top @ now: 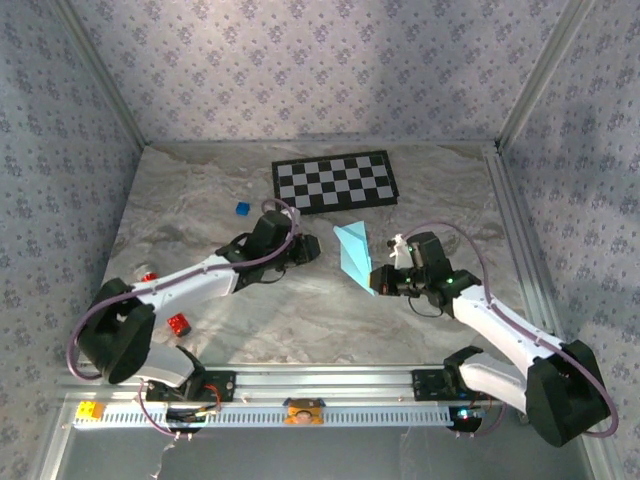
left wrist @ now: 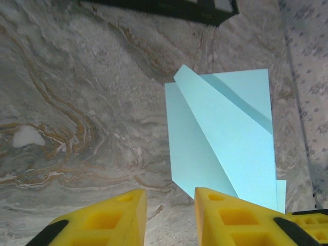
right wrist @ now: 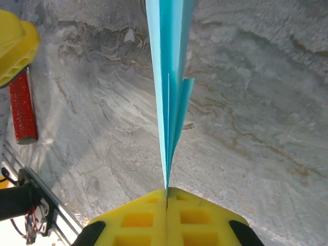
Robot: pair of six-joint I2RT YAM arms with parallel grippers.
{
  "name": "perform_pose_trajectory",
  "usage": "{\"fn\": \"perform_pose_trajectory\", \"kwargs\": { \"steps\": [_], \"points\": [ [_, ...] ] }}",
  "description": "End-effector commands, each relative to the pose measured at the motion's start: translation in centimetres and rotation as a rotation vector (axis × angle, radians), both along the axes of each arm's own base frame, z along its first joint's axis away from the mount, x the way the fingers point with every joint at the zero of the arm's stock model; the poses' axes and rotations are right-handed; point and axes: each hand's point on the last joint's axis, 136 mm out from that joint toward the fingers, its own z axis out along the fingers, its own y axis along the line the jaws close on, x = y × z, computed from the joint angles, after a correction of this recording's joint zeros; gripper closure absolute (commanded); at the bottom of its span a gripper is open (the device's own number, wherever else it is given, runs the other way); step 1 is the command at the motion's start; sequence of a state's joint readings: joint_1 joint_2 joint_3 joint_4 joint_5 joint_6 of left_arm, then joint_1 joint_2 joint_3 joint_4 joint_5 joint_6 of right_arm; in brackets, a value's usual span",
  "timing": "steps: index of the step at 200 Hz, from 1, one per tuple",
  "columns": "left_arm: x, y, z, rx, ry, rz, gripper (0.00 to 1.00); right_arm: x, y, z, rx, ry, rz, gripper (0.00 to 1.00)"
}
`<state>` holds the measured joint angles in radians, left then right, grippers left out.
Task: Fold a paper plane with a square sheet of paper (pick it up from the middle)
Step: Turn over the paper at the center of the table.
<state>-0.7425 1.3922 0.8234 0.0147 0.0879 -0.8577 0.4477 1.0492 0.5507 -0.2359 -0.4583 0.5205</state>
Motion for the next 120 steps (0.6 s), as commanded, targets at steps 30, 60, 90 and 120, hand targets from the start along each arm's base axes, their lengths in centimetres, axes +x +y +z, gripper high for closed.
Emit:
{"fn": "perform_pose_trajectory", "kwargs": {
  "steps": [30,60,90,120],
  "points": [
    [-0.2,2.3,1.7,-0.013,-0.081,0.089,0.63,0.0,-0.9,1.3,-0.132,-0.064,0.030,0.96],
    [-0.6,3.4,1.7,-0.006,-0.079,0.129,0.53,0.1,-1.7,1.8,-0.239,-0.092,0.030,0.96],
    [-0.9,4.9,1.9,-0.009,-0.091,0.182,0.35,0.6,-3.6,2.4,-0.373,-0.107,-0.029,0.96],
    [-1.1,6.1,1.7,-0.009,-0.094,0.215,0.27,0.9,-6.6,2.4,-0.566,-0.103,-0.101,0.97]
  ]
}}
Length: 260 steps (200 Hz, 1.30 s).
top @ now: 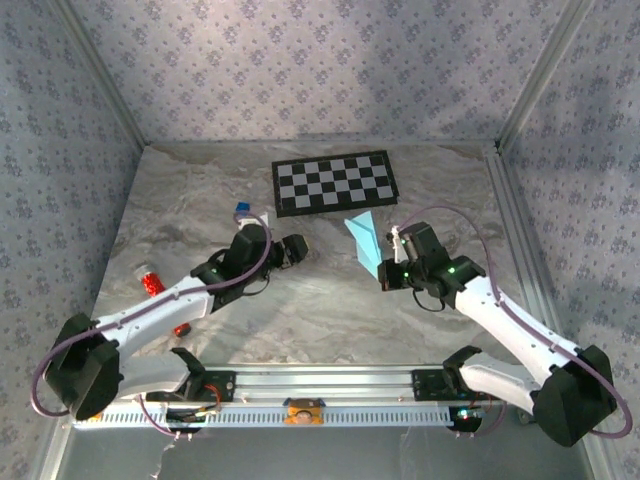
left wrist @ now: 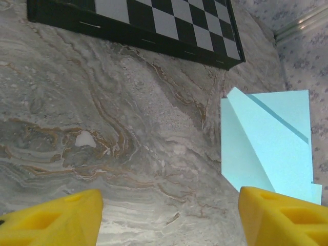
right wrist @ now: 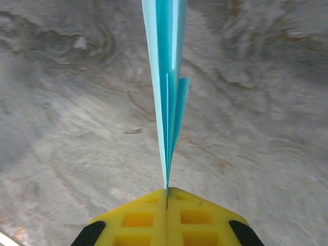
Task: Fold a paper plane with a square sheet of paper (pick it up from the middle)
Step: Turn over the paper at the center of the table.
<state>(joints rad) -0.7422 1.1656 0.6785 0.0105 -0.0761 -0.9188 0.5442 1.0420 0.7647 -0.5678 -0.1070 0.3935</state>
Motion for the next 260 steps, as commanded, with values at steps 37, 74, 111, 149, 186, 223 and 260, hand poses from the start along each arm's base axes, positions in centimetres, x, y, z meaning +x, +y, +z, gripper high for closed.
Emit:
{"fn": "perform_pose_trajectory", "kwargs": {
  "steps": [37,74,111,149,186,223,260],
  "points": [
    [0.0,1.8,-1.2,0.034,0.045,0.053,0.26,0.5,-5.7,0.5,-0.507,-0.038,-0.102,0.97],
    [0.3,2.4,-1.3,0.046,0.061,0.074,0.26,0.2,-3.7,-1.1,-0.678,-0.016,0.007,0.98],
    [0.2,4.6,-2.4,0.071,0.134,0.159,0.26,-1.2,0.3,-4.3,-0.773,0.022,0.166,0.98],
    [-0.1,5.8,-2.9,0.052,0.148,0.204,0.26,-2.7,4.3,-6.5,-0.835,0.012,0.304,0.97],
    [-0.3,6.1,-2.8,0.058,0.150,0.198,0.25,-3.6,7.2,-7.9,-0.785,0.035,0.373,0.93],
    [-0.4,6.2,-2.8,0.055,0.153,0.203,0.25,-3.8,8.5,-7.9,-0.741,0.028,0.399,0.93],
    [-0.3,6.1,-2.9,0.047,0.155,0.205,0.25,-4.3,9.4,-7.3,-0.623,0.020,0.410,0.93]
  ]
}}
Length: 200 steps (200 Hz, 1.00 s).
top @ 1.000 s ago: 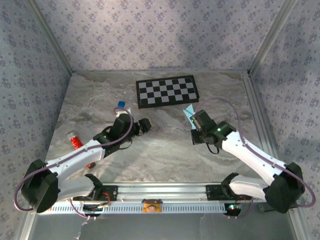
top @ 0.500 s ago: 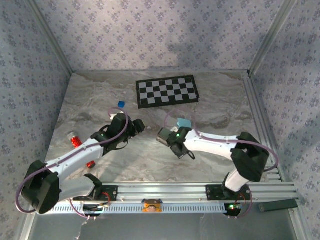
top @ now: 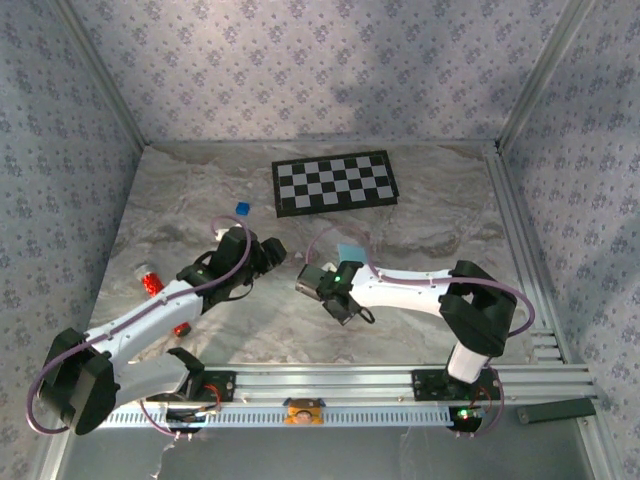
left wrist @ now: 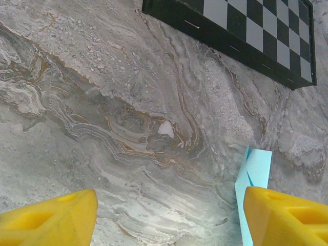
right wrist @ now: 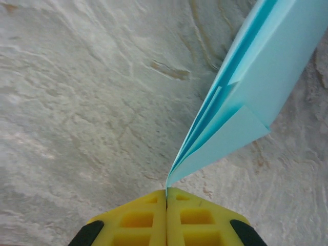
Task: Fold a paper plane with a square sheet of paper (pick it up from the middle)
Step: Turn over the paper at the center of the table.
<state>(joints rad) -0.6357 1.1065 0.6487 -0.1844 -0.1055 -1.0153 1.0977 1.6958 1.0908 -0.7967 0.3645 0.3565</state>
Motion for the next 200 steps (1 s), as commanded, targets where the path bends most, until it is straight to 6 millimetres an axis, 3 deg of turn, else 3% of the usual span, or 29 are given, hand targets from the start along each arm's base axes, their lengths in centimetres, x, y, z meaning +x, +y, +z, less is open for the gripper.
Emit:
{"fn": "perform_pose_trajectory", "kwargs": {
  "steps": [1,31,85,120,141,167,200],
  "points": [
    [0.0,0.4,0.3,-0.004,-0.005,0.018,0.25,-0.4,1.1,1.1,0.101,0.008,0.013,0.93],
    [0.0,0.4,0.3,-0.006,-0.004,0.017,0.25,0.9,-0.6,3.5,0.216,-0.036,-0.083,0.96],
    [0.1,0.0,0.0,-0.017,0.005,0.010,0.25,2.6,-7.6,5.7,0.311,-0.071,-0.280,0.98],
    [0.2,-0.2,-0.2,-0.022,0.014,0.006,0.25,3.7,-12.3,6.8,0.148,-0.164,-0.381,0.98],
    [0.2,-0.3,-0.2,-0.023,0.015,0.004,0.25,4.3,-14.0,7.1,-0.008,-0.222,-0.412,0.98],
    [0.3,-0.1,-0.1,-0.018,0.013,0.011,0.25,4.4,-12.8,5.9,-0.108,-0.221,-0.366,0.98],
    [0.1,0.6,0.0,0.009,0.019,0.032,0.25,2.9,-6.5,3.4,-0.092,-0.150,-0.140,0.96]
  ]
}}
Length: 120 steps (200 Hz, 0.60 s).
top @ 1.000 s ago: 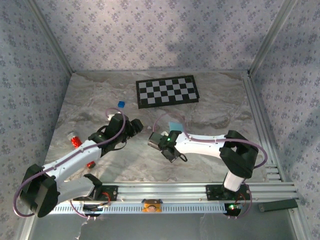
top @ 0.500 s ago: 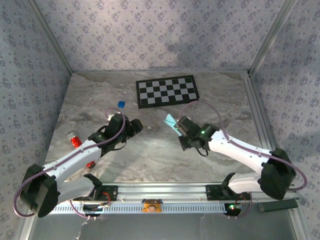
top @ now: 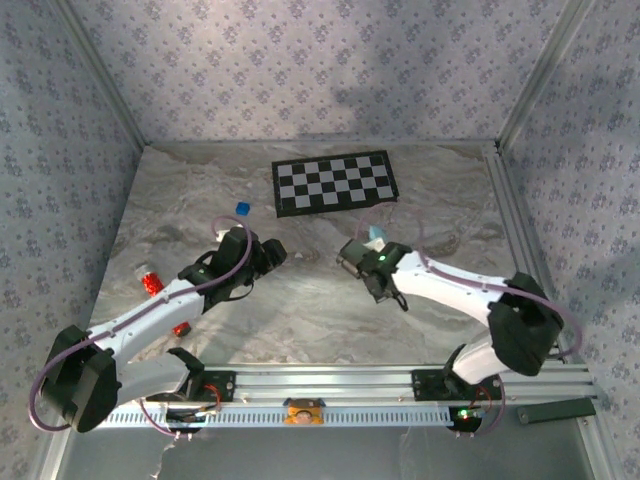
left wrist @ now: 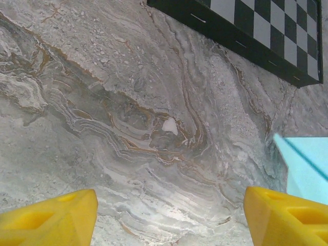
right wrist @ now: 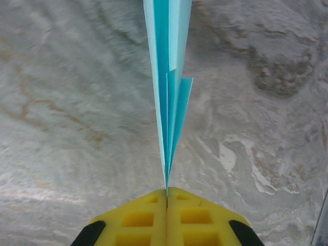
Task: Fold a paper plane with a square sheet of paper (pick it up from the middle)
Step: Turn over the paper at the center of the table.
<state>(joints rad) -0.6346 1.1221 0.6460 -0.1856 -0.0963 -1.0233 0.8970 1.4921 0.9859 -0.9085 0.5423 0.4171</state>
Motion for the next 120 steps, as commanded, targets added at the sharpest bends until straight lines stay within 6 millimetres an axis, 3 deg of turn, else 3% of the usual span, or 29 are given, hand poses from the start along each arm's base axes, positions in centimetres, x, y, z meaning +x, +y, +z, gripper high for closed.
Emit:
{"fn": "perform_pose_trajectory", "kwargs": {
  "steps": [1,35,63,87,120],
  "points": [
    [0.2,0.7,0.6,0.008,-0.003,0.031,0.25,-0.7,3.7,-0.5,-0.018,0.012,0.134,0.96],
    [0.1,1.3,0.8,0.013,-0.009,0.050,0.25,-2.5,8.3,-3.1,-0.050,0.098,0.281,0.93],
    [0.0,1.9,0.7,0.017,-0.005,0.063,0.25,-3.6,11.2,-4.1,0.047,0.158,0.339,0.86],
    [-0.1,2.0,0.6,0.012,-0.001,0.067,0.25,-4.3,13.2,-4.2,0.188,0.206,0.352,0.77],
    [-0.1,1.5,0.5,0.000,0.003,0.043,0.25,-4.2,13.9,-2.6,0.433,0.237,0.306,0.61]
  ]
}}
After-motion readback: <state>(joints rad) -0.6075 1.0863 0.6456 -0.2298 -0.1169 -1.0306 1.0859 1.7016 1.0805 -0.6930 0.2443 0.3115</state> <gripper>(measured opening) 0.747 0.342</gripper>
